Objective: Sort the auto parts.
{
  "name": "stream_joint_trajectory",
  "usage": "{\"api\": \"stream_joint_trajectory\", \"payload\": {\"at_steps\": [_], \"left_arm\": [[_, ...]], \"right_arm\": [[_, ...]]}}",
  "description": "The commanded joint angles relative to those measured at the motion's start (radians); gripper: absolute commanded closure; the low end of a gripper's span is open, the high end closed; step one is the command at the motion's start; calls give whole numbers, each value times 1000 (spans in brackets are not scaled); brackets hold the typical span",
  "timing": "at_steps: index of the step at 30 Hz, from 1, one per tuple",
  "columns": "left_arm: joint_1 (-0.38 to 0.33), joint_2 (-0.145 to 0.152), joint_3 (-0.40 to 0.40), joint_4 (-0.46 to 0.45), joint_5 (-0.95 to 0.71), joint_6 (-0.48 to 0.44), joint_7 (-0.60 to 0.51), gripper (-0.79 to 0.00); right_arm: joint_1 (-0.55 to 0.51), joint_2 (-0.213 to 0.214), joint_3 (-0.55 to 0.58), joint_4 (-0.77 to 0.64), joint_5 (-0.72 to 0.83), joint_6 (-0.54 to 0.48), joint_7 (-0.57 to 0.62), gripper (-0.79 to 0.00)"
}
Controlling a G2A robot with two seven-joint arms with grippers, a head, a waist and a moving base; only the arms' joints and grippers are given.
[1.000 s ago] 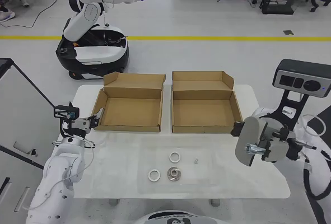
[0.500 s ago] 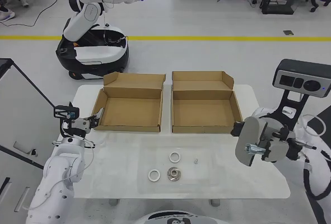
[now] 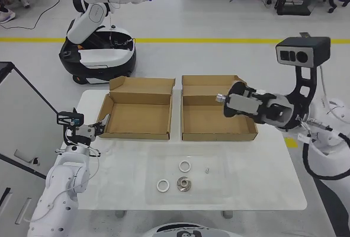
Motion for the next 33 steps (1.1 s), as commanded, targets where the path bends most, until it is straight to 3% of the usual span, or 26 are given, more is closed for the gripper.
{"api": "stream_joint_trajectory", "payload": {"at_steps": [1, 7, 13, 24, 33], "left_arm": [[0, 0, 0, 0, 0, 0, 0, -785], [0, 0, 0, 0, 0, 0, 0, -785], [0, 0, 0, 0, 0, 0, 0, -785], [0, 0, 0, 0, 0, 0, 0, -785], [0, 0, 0, 0, 0, 0, 0, -785]], "right_arm": [[13, 7, 28, 20, -87, 113, 25, 0], [78, 14, 25, 72, -252, 394, 88, 0], [224, 4, -91, 160, -458, 538, 196, 0], [501, -69, -378, 418, -645, 543, 327, 0], [633, -147, -579, 611, -755, 517, 380, 0]]}}
